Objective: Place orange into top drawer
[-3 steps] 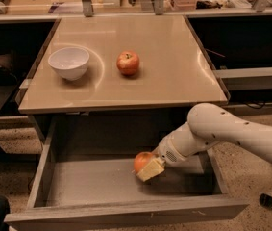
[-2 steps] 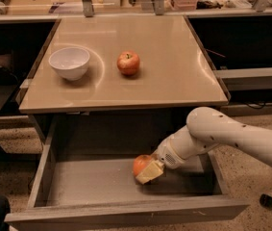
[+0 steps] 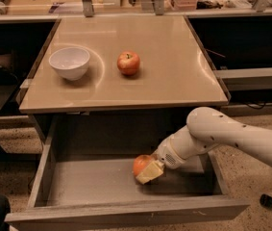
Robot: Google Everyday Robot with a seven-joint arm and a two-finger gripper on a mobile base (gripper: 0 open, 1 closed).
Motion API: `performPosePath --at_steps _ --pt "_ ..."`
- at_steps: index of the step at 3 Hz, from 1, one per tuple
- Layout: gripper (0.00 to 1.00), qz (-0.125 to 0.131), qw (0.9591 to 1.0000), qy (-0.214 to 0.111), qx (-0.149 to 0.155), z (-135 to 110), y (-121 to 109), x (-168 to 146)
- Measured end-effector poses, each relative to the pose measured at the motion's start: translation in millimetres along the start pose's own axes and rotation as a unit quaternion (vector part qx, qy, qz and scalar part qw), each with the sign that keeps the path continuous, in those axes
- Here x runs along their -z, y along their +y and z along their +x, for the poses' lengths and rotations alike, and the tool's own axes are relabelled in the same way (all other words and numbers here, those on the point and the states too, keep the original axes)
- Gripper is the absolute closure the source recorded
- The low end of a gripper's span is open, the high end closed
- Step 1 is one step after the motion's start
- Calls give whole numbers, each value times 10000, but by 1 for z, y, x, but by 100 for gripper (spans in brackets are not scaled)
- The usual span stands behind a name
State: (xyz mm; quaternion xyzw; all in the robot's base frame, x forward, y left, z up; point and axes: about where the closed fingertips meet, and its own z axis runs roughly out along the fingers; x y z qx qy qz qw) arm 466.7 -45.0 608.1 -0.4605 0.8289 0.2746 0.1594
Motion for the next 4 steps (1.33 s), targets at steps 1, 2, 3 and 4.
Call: performPosePath --at_steps 1,2,3,4 --pt "35 0 10000 0 0 0 0 0" --pt "13 0 10000 0 0 0 0 0" --pt "0 -1 10000 1 0 0 0 0" --pt "0 -1 10000 1 1 0 0 0"
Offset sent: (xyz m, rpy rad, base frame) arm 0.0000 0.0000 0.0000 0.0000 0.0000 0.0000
